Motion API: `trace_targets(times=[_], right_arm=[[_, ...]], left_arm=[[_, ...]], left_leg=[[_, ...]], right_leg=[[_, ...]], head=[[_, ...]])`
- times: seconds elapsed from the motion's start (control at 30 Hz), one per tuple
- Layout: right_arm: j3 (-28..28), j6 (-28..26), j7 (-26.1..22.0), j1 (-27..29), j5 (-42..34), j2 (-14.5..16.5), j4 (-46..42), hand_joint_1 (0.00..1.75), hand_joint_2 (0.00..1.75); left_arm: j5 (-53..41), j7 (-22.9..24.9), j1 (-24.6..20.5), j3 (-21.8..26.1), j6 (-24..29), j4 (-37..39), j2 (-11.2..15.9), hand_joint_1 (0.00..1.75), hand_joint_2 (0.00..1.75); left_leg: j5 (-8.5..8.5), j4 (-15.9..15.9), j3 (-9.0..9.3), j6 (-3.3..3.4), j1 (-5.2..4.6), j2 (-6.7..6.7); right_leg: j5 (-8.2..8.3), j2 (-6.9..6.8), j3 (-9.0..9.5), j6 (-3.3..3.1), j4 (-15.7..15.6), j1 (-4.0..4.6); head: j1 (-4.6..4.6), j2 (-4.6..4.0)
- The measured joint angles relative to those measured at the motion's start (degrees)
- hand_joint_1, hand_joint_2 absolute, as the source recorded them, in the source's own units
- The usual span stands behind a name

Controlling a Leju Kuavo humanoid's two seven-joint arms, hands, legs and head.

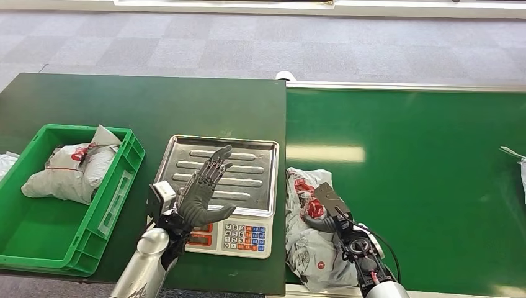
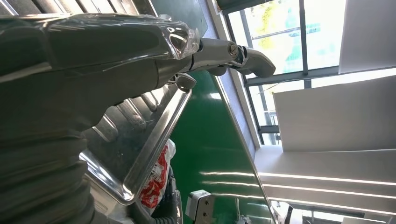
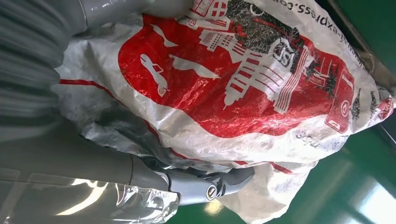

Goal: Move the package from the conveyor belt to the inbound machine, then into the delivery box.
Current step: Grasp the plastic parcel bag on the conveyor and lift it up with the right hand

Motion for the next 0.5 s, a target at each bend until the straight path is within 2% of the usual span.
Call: trace_targets(times=[0.07,0.27,0.5], right_arm=[[0.1,-0.1,-0.1,-0.4,0.0,0.0,0.6,1.75,1.75],[-0.1,-2.3,-2.2,-0.6,-1.9,0.0,1.3,1.75,1.75],[-0.5,-2.4,-5.2,-0.2,-3.7,0.1,1.3,1.75,1.75]], left_arm=[[0.0,0.0,0.0,0.0,0.2,0.0,0.0,0.0,1.75],[0.2,0.2,1.3,0.1,1.0,-1.0,0.1,0.0,1.75],[0.3,0.2,2.6,0.2,1.1,-1.7,0.2,0.0,1.75]], left_leg=[[0.0,0.0,0.05,-0.01,0.03,0.0],[0.03,0.0,0.0,-0.01,0.03,-0.05],[0.02,0.0,-0.33,-0.01,0.03,-0.24]], right_leg=[[0.0,0.0,0.06,0.0,0.0,0.02],[0.0,-0.03,0.08,0.0,0.0,0.03],[-0.03,-0.11,-0.17,-0.01,0.0,0.02]], head=[[0.01,0.0],[0.0,0.0],[-0.01,0.0]])
